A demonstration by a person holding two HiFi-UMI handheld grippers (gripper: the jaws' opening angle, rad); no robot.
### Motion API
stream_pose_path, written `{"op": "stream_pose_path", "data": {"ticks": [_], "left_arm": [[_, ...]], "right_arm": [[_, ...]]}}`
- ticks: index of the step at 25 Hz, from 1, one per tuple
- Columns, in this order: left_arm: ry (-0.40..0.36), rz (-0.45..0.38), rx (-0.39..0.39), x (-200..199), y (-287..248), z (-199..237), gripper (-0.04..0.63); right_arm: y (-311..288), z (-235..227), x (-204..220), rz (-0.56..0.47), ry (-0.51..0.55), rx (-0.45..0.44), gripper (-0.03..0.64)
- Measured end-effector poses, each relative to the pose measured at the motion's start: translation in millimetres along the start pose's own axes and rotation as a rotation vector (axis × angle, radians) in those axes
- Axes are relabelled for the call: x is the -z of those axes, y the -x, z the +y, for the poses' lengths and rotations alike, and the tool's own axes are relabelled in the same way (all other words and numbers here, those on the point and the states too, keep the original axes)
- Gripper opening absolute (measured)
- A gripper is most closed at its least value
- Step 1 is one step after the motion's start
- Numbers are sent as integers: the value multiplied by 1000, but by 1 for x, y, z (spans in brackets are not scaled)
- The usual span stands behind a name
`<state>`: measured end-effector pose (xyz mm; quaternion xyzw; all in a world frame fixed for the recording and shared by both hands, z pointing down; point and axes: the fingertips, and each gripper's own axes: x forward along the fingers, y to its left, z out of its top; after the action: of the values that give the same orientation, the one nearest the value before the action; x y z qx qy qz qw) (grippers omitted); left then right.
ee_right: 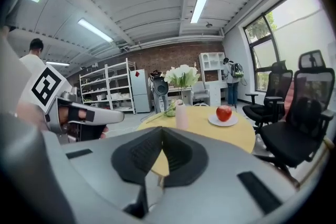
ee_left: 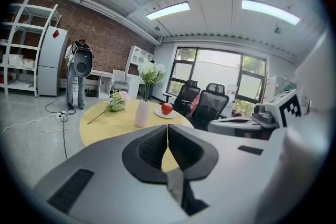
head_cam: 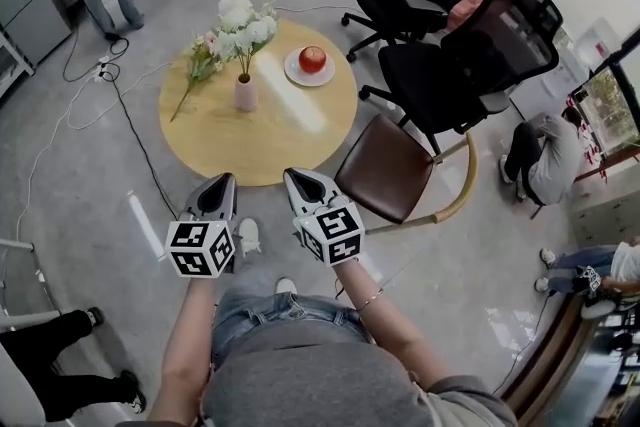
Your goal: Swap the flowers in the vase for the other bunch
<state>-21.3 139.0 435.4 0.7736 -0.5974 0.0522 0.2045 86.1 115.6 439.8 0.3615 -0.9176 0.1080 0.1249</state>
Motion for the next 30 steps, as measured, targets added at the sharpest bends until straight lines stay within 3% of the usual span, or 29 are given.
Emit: {"op": "stream_pose_path", "data": {"ticks": [14,30], "left_arm": [[-13,64,67,-37,-94,82,20],[-32,61,159,-78,-159,127,20]], "right_arm": [[-122,-29,-34,40,-15,52,11],[-192,-52,-52,59,-2,98,30]]}}
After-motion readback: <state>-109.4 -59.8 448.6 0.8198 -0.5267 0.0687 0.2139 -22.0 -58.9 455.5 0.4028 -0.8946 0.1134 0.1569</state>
